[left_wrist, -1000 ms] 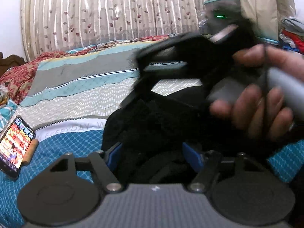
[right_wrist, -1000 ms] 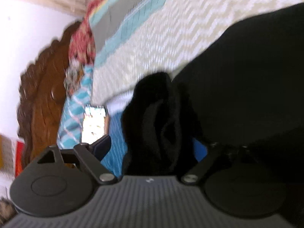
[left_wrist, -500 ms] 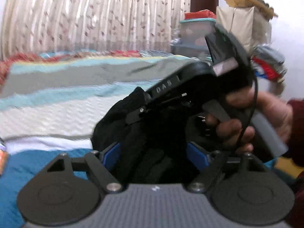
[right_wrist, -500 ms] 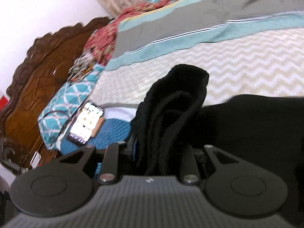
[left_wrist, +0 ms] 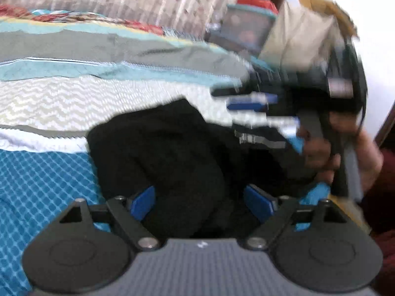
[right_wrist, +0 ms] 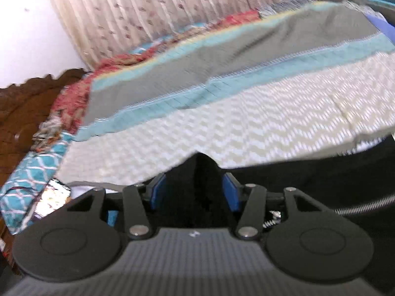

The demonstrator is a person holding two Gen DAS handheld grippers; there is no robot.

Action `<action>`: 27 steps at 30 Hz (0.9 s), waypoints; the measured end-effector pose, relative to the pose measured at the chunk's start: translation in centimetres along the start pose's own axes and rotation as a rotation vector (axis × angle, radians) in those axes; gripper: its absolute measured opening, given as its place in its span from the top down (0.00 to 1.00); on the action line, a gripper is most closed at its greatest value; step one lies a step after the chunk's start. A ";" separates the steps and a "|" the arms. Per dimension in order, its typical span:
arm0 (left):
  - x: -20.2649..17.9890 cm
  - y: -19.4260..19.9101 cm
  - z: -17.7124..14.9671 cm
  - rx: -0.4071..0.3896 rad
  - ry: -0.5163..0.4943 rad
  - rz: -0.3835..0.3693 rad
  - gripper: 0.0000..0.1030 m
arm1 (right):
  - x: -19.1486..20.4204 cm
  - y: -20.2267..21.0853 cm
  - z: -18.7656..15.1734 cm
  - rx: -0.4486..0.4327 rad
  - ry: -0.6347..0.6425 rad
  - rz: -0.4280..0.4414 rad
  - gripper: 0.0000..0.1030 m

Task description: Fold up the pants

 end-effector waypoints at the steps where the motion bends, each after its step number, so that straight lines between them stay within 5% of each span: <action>1: 0.7 0.8 0.7 -0.024 0.032 0.000 0.17 | 0.3 -0.2 -0.2 0.008 0.027 -0.004 0.49; 6: 3.3 1.9 2.8 -0.080 0.143 0.052 0.17 | -1.3 -2.6 -2.1 0.106 0.010 -0.023 0.48; 9: 4.5 0.2 4.1 -0.061 0.203 0.079 0.21 | -1.6 -3.9 -3.7 0.201 -0.003 -0.019 0.30; 11: 5.2 -1.0 4.3 -0.038 0.241 0.098 0.25 | -1.4 -4.1 -4.8 0.231 0.019 -0.060 0.46; 12: 5.4 -1.5 4.4 -0.028 0.254 0.110 0.32 | -1.1 -3.8 -5.0 0.234 0.024 -0.055 0.70; 14: 5.4 -2.3 4.7 -0.016 0.264 0.120 0.37 | -0.9 -2.5 -4.5 0.214 -0.009 -0.012 0.85; 18: 3.3 -3.0 5.8 -0.027 0.196 0.129 0.37 | -0.9 0.9 -3.8 0.189 -0.200 0.141 0.87; 23: 1.0 -7.8 6.0 0.065 0.076 0.138 0.37 | -3.8 0.3 -7.5 0.241 -0.194 0.000 0.85; 27: 0.4 -11.7 3.3 0.166 -0.055 0.250 0.33 | -5.2 0.5 -7.9 0.252 -0.287 0.063 0.74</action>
Point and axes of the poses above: each gripper's, at about its wrist camera, not at the fingertips, and y roughly against the way its jaws point, x to its left, z to its top, the point moved 8 cm from there along -y, roughly the way its jaws point, and after that the axes turned 8 degrees about x, right-handed, at the moved point
